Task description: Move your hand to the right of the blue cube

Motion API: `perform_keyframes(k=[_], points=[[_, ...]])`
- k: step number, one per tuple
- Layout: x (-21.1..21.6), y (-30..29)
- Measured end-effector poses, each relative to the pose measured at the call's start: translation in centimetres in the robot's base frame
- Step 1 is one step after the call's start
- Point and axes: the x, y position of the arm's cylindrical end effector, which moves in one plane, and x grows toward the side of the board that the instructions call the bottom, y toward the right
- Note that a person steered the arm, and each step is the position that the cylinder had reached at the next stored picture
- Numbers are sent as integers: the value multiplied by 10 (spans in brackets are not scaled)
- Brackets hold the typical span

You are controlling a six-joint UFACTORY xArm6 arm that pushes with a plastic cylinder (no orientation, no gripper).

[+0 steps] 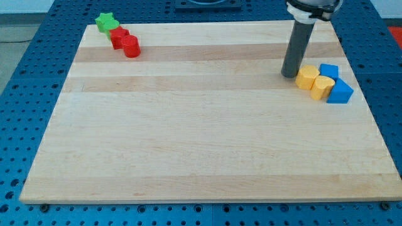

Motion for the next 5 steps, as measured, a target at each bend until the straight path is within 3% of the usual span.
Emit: perform_keyframes(k=[2, 3, 4, 5], points=[[86, -21], [128, 22], [137, 107], [109, 166]])
